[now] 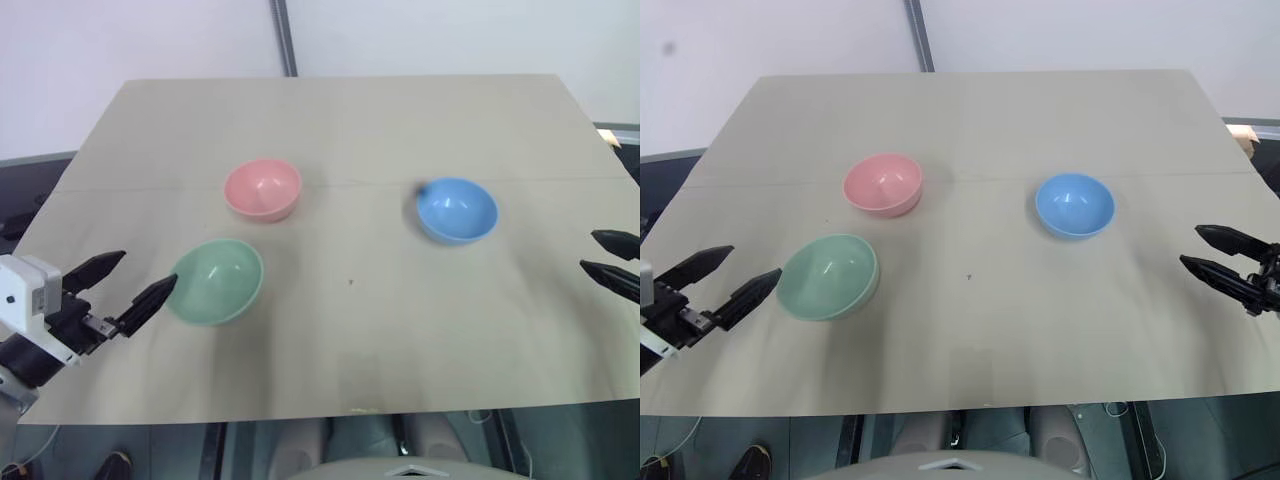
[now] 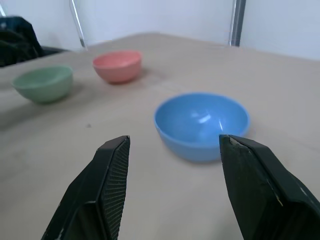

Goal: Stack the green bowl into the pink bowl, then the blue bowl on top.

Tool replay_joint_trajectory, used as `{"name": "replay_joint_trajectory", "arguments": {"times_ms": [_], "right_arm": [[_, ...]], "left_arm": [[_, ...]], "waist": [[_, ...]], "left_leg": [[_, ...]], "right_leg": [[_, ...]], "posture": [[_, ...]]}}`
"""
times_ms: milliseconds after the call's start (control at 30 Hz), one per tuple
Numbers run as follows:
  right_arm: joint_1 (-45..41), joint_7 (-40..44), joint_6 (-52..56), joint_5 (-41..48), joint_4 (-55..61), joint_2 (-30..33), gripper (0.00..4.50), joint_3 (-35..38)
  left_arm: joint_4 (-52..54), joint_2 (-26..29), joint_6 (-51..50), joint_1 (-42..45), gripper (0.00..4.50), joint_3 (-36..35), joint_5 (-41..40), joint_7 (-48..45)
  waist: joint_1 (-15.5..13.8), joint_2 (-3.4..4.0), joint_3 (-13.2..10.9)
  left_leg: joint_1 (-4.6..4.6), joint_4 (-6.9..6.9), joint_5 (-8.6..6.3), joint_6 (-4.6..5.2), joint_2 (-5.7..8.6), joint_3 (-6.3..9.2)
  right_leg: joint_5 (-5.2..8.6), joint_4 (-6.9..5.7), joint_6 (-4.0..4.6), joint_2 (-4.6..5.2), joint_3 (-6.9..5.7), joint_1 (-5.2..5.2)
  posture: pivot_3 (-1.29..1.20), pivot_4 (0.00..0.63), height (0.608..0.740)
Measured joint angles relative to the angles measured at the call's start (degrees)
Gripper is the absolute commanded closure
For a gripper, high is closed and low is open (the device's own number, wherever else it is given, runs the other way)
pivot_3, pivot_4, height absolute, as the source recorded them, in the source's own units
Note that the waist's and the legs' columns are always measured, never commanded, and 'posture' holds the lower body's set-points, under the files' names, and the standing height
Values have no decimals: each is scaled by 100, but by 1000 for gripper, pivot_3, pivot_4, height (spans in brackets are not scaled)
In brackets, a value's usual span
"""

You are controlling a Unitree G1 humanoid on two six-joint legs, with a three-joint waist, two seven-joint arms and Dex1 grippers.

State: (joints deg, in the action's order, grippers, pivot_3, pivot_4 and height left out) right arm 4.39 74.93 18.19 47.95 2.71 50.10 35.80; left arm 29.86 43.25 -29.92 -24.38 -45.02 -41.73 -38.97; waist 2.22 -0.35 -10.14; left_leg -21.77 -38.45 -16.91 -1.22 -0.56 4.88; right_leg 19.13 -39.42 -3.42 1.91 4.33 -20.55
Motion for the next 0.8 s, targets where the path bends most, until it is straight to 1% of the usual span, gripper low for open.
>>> {"name": "replay_joint_trajectory", "arguments": {"times_ms": [133, 200, 233, 267, 300, 367, 400, 500, 533, 567, 633, 667, 733, 800], "right_arm": [[72, -194, 234, 229, 475, -37, 1379, 102], [150, -305, 370, 358, 779, -62, 1379, 137], [205, -355, 425, 404, 924, -89, 1379, 144], [225, -372, 433, 412, 984, -102, 1379, 152], [260, -393, 439, 420, 1001, -104, 1379, 168], [307, -424, 471, 425, 1026, -116, 1379, 202], [314, -430, 488, 425, 1045, -117, 1379, 218], [358, -465, 512, 425, 1068, -121, 1379, 277], [358, -469, 514, 425, 1074, -121, 1379, 278], [375, -483, 515, 424, 1076, -137, 1379, 300], [373, -513, 515, 422, 1082, -161, 1379, 310], [368, -545, 515, 422, 1090, -188, 1379, 314], [364, -557, 515, 422, 1093, -195, 1379, 316], [340, -587, 514, 420, 1096, -213, 1379, 316]], "left_arm": [[-342, 346, -473, 571, 0, 348, 217, 385], [-636, 532, -693, 1099, 0, 672, 282, 526], [-881, 664, -787, 1543, 0, 959, 390, 586], [-956, 720, -797, 1709, 0, 1064, 450, 591], [-1083, 782, -772, 1920, 0, 1204, 504, 545], [-1399, 971, -665, 2753, 0, 1541, 578, 332], [-1464, 1069, -613, 2976, 0, 1630, 595, 257], [-2032, 1414, -262, 4028, 0, 2057, 753, -279], [-2119, 1474, -193, 4172, 0, 2115, 786, -382], [-2373, 1561, -55, 4511, 0, 2281, 829, -673], [-2644, 1657, 141, 4830, 0, 2473, 924, -998], [-2991, 1824, 469, 5112, 0, 2837, 1172, -1437], [-3182, 1878, 629, 5215, 0, 3014, 1312, -1649], [-4001, 2018, 1309, 5602, 0, 3807, 1881, -2645]], "waist": [[-19, 1, 0], [-36, 0, 0], [-46, -2, -1], [-42, -4, -2], [-40, -4, -2], [-51, -15, -8], [-46, -16, -9], [-28, -16, -10], [-15, -16, -10], [-4, -15, -11], [11, -14, -12], [22, -13, -13], [24, -10, -14], [16, -12, -20]], "left_leg": [[-2, 0, 0, -1, 1, 9], [-3, -1, 1, -1, 3, 14], [-5, -2, 1, -2, 6, 15], [-7, -2, 1, -2, 6, 15], [-7, -2, 1, -2, 6, 14], [-18, -3, 2, -4, 8, 15], [-20, -3, 3, -5, 8, 16], [-21, 0, 4, -6, 8, 11], [-21, 0, 4, -6, 8, 8], [-21, 2, 4, -7, 9, 4], [-19, 3, 4, -7, 8, 2], [-19, 3, 4, -7, 10, -10], [-18, 3, 4, -7, 10, -13], [-21, 2, 4, -7, 8, -11]], "right_leg": [[0, -2, 0, 1, -9, 0], [0, -4, 0, 1, -14, 1], [0, -4, 0, 1, -17, 0], [0, -4, 0, 1, -16, -3], [0, -4, 0, 3, -15, -3], [0, -4, 0, 2, -20, -14], [0, -4, 0, 2, -21, -15], [0, -2, 0, 1, -21, -18], [0, -2, 0, 1, -21, -18], [0, -1, 0, 0, -19, -18], [0, 0, 0, 0, -18, -18], [0, 0, 0, -2, -17, -18], [0, 0, 0, -2, -16, -18], [0, -3, 0, -8, -22, -20]], "posture": [[0, 150, 740], [0, 150, 740], [0, 150, 740], [0, 150, 740], [0, 150, 740], [0, 150, 740], [0, 150, 740], [0, 150, 740], [0, 150, 740], [0, 150, 740], [0, 150, 740], [0, 150, 740], [0, 150, 740], [0, 150, 740]]}}
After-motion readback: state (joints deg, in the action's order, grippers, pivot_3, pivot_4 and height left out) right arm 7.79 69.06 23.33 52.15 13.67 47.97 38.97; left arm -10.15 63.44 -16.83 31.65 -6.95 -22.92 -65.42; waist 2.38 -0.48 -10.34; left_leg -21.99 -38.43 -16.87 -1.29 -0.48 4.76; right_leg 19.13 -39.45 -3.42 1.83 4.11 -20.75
